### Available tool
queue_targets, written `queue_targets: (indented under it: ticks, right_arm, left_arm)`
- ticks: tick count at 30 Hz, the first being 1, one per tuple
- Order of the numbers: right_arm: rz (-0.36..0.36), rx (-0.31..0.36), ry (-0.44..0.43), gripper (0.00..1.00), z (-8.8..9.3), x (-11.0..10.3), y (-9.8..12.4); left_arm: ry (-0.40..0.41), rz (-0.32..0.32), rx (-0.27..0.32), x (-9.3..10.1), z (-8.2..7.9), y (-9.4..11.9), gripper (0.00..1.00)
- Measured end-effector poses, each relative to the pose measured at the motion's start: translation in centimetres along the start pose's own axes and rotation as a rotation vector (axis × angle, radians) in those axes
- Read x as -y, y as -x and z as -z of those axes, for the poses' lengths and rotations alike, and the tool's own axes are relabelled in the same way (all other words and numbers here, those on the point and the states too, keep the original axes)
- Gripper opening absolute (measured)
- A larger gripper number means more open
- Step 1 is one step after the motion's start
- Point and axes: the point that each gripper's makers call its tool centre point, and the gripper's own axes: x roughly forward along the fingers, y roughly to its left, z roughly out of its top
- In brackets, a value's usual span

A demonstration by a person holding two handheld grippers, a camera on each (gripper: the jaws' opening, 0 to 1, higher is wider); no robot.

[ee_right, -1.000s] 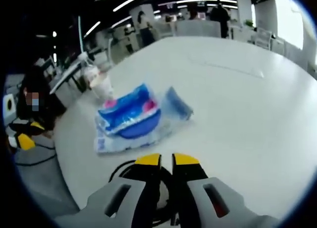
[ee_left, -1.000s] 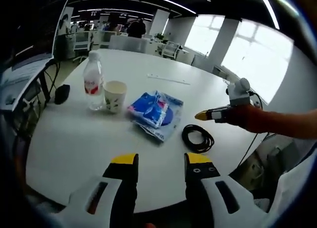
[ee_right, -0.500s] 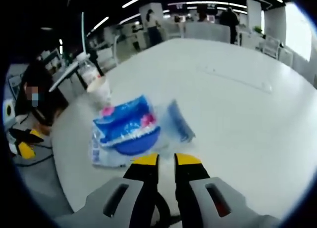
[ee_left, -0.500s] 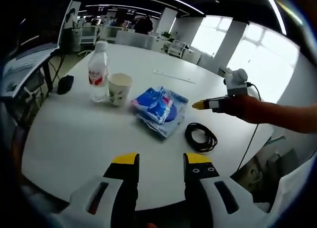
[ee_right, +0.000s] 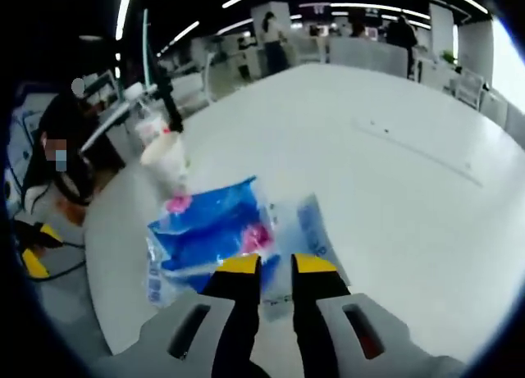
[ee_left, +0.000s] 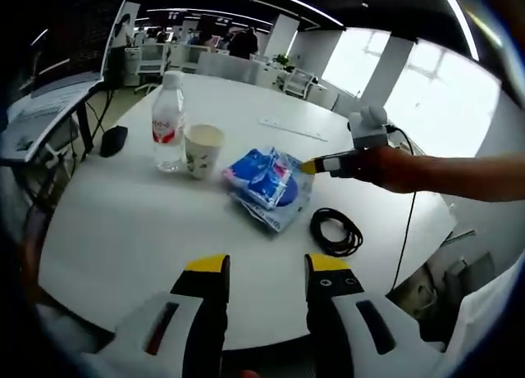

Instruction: Arrange the tabletop items into an orderly group along one side of the table until the central work area is clear of visible clutter.

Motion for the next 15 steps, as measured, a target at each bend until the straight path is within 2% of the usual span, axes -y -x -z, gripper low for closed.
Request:
queue_targets:
  ticks: [10,12,14,15]
  right_arm:
    - [-0.009,-0.02,0.009,0.12,-0.5,-0.5,-2.3]
    - [0.002,-0.021,0.007,0.09,-0.4,-0.2,-2.5]
    - [0.003,-0.006,-0.022,0.01,-0.5,-0.1,-2.6]
    - [-0.011,0.004,-0.037,0.02,-0.7,-0.4,-2.6]
  left_arm:
    - [0.017,-0.037,0.009,-0.7,0.0,0.7,0.35]
    - [0.026,-0.039,0.014,-0.7,-0.1,0.7,0.35]
    - [0.026,-0.042,0.015,-0.7,-0.1,0.7,0.35]
    - [0.026,-0.042,0.015,-0.6,-0.1,0.7,0.35]
